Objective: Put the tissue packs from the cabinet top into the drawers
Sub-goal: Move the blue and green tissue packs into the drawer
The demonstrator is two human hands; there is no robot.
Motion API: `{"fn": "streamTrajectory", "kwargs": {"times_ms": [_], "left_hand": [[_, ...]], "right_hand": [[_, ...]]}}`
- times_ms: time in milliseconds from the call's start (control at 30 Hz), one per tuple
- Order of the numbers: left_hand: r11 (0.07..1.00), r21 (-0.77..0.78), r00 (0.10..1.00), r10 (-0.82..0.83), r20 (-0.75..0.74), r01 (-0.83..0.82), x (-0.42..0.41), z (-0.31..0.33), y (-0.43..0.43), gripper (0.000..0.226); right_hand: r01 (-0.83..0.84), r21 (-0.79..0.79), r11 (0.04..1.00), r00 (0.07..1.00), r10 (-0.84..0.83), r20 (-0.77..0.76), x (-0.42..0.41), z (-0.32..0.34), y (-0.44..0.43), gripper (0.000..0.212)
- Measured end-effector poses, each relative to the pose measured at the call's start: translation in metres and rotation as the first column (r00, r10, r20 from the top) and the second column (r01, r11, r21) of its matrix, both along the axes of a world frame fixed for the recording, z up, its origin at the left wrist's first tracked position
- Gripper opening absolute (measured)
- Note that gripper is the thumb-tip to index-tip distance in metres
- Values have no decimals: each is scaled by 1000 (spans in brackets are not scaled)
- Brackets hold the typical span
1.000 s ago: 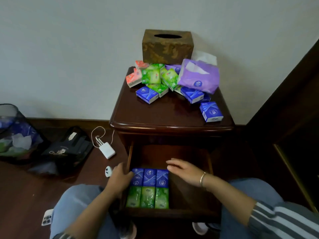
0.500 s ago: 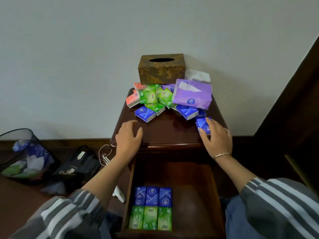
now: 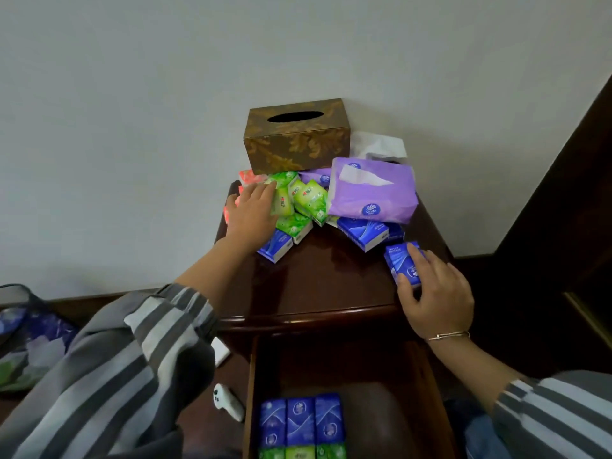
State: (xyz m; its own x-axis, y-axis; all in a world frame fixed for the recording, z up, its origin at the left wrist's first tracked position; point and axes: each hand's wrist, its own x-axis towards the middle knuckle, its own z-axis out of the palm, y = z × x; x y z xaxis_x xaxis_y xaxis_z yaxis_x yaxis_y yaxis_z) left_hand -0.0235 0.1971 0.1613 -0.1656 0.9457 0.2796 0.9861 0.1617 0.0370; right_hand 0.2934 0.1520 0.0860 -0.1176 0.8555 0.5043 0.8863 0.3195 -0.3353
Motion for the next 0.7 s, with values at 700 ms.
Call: {"fn": "streamTrajectory", "kwargs": {"times_ms": [700], "left_hand": [[956,-186,186,230,955,-229,94,30,25,32]], "right_hand": [[17,46,999,1000,-16,-21,-3,-2,0,54]]}}
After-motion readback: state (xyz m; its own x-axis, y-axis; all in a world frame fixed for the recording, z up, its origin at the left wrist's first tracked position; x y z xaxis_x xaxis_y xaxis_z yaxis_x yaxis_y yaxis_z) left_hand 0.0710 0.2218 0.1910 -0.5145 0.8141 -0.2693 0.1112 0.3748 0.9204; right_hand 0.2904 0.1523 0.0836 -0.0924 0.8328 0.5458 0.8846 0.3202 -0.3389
